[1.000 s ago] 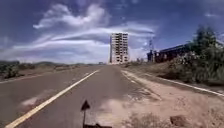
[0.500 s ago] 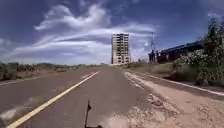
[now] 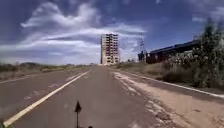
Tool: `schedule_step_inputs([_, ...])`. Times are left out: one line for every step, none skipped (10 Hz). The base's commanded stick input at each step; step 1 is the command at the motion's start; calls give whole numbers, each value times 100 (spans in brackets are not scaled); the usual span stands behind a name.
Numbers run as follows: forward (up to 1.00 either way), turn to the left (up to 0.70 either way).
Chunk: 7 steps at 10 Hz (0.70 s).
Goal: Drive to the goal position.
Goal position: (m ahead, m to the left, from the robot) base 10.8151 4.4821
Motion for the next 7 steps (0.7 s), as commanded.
schedule_step_inputs([100,0])
schedule_step_inputs([100,0])
schedule_step_inputs([100,0])
schedule_step_inputs([100,0])
schedule_step_inputs([100,0])
schedule_step_inputs([100,0])
schedule_step_inputs([100,0])
